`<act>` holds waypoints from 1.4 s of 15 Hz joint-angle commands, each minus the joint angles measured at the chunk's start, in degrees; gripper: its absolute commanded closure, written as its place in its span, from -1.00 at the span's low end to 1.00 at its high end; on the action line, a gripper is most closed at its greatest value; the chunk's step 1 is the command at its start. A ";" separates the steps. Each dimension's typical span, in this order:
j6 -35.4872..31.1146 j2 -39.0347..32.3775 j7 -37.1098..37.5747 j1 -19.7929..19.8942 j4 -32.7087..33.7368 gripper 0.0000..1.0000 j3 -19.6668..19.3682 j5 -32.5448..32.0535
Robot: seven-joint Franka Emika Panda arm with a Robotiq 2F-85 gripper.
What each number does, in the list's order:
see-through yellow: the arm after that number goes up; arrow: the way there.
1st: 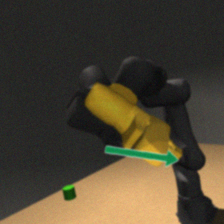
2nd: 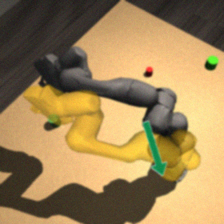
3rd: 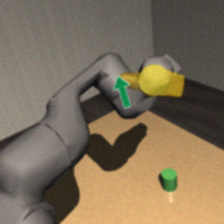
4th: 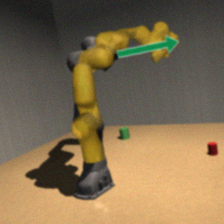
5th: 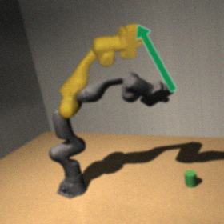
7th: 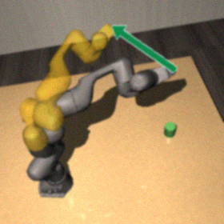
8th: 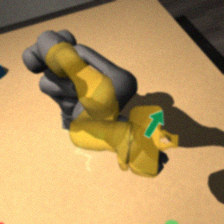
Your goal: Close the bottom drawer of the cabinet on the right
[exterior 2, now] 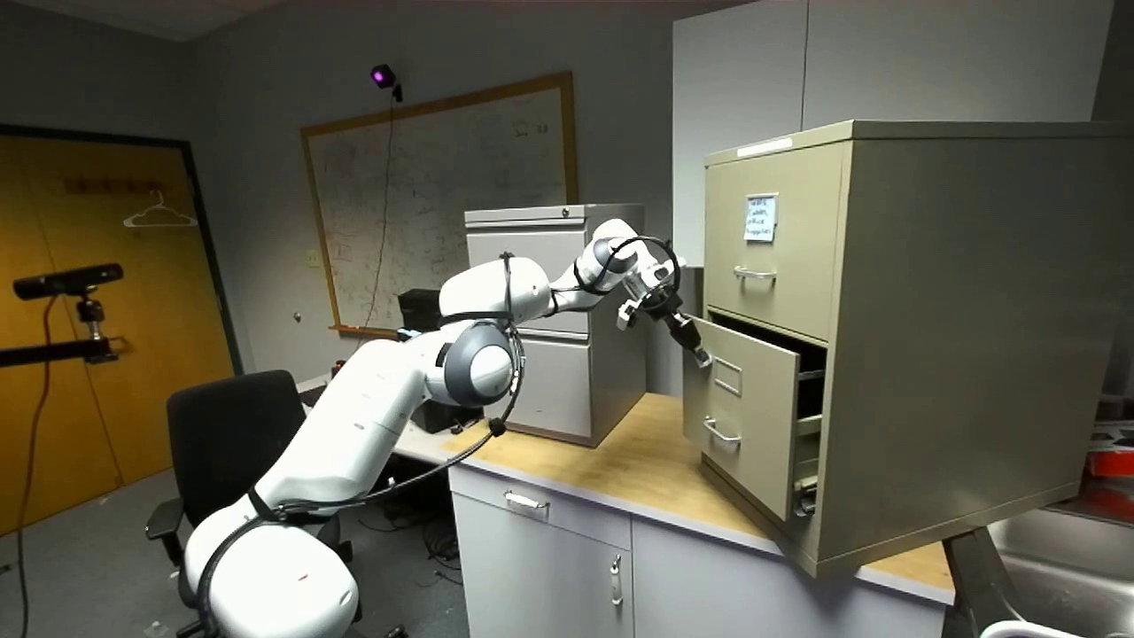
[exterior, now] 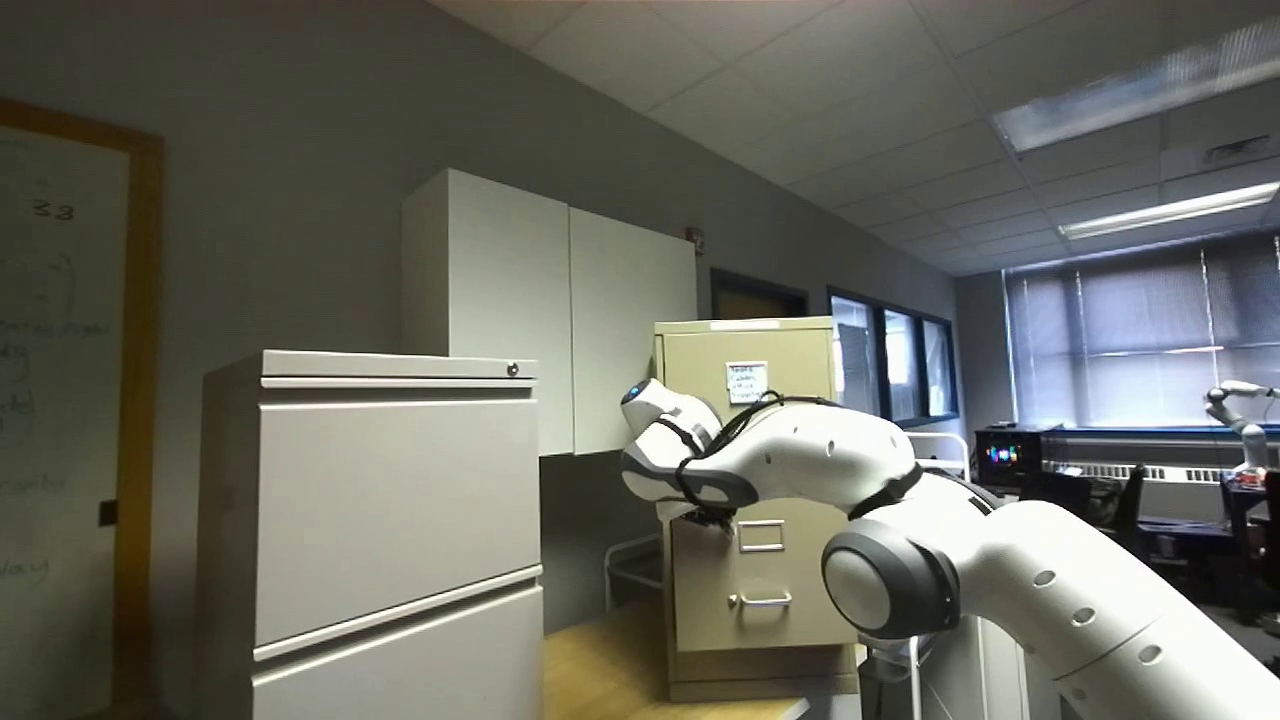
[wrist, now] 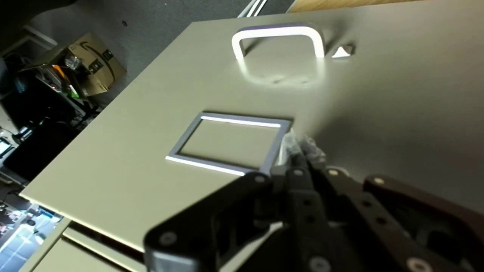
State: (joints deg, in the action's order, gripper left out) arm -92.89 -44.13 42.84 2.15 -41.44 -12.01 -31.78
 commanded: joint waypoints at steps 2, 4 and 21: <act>-8.95 -1.94 11.07 -3.24 -0.52 1.00 -1.06 -2.92; -10.50 -4.90 12.09 -2.52 2.55 0.99 -1.76 -4.15; -9.33 -12.99 12.33 0.95 14.61 0.99 -9.94 -11.11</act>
State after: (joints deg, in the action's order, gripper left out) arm -98.56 -53.28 54.85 0.58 -33.58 -19.07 -40.27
